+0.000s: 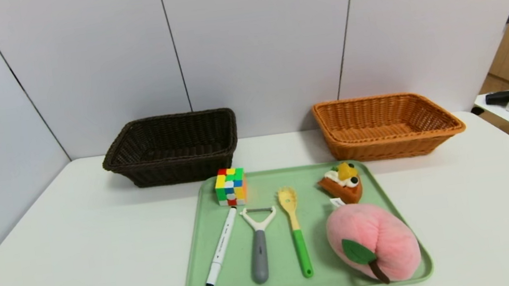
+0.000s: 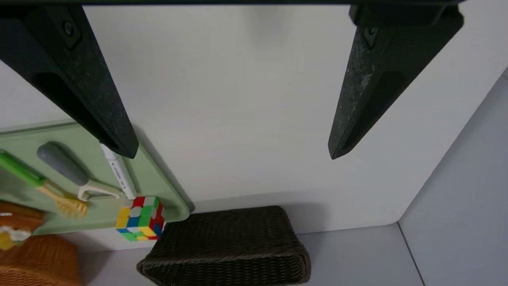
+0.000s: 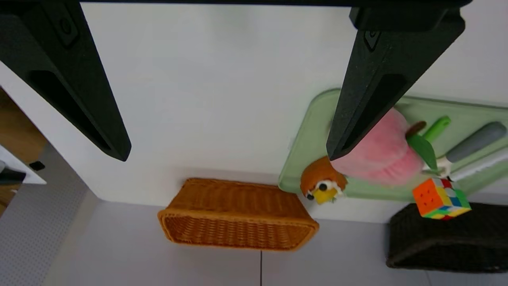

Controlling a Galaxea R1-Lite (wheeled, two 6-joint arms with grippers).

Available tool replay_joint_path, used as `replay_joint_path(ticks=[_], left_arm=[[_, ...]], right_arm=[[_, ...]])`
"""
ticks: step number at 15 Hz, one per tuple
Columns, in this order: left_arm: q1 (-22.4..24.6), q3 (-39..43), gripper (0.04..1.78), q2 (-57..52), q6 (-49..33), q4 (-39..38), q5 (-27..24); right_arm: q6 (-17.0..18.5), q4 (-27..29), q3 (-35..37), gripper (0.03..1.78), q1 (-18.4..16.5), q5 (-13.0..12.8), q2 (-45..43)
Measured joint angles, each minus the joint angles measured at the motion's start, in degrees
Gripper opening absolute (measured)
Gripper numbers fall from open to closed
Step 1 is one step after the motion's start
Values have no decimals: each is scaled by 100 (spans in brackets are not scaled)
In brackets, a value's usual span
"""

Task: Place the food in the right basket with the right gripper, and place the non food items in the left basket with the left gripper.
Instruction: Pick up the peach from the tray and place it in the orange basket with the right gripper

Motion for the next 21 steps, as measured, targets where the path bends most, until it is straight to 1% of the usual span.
replay_joint_path(ticks=[2,4,7,9,12,16,18,19,21], left_arm=[[-9,-653,169,878,-76,-336,-80],[-11,-1309,169,1903,-107,-861,-111],[-13,-2288,169,3438,-145,-1517,-135],[-13,-2823,169,4275,-151,-1709,-146],[-13,-3244,169,5182,-148,-1849,-152],[-13,-3432,169,6073,-132,-2180,-163],[-13,-3445,169,6327,-115,-2258,-172],[-13,-3445,169,6404,-117,-2258,-172],[-13,-3438,169,6509,-117,-2263,-172]], right_arm=[[0,-20,-767,170,93,44,744],[24,-166,-1486,170,166,74,1679],[63,-709,-2236,170,226,140,3110],[84,-987,-2683,170,245,165,4013],[182,-1126,-3402,170,300,177,5187],[511,-1120,-4245,170,568,107,6513],[546,-1018,-4480,170,873,-24,7014],[550,-895,-4563,170,1045,-85,7216],[574,-294,-4764,170,1391,-118,7519]])
